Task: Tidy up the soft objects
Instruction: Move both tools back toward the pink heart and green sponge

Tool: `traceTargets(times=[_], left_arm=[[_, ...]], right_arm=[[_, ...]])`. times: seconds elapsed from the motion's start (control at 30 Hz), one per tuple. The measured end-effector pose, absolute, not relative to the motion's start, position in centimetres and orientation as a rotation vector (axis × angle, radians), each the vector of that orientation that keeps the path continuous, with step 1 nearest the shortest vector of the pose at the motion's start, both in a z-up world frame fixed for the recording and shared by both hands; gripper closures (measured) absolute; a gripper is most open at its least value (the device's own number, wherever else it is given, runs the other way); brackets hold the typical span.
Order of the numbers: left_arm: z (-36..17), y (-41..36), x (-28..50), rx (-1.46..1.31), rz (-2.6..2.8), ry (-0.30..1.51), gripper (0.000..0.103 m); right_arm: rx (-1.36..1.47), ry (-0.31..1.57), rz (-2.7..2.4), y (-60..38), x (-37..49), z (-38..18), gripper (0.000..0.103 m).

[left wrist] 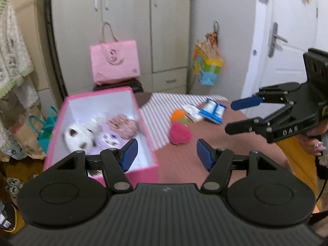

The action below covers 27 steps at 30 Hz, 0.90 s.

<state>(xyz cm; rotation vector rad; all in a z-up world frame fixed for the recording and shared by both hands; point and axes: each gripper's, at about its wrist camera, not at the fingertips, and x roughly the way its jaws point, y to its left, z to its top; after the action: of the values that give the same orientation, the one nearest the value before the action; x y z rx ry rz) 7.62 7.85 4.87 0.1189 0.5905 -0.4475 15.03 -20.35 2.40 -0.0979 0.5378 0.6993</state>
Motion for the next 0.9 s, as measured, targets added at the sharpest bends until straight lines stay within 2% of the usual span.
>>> traceTargets(times=[0.43, 0.9], left_arm=[[0.8, 1.1, 9.1, 0.145, -0.542, 0.608, 0.040], [-3.2, -2.9, 13.7, 0.120, -0.523, 0.584, 0.040]], right_arm=[[-0.069, 0.513, 0.647, -24.7, 14.9, -0.3, 0.031], [-0.064, 0.534, 0.629, -25.3, 21.0, -3.4, 0.031]])
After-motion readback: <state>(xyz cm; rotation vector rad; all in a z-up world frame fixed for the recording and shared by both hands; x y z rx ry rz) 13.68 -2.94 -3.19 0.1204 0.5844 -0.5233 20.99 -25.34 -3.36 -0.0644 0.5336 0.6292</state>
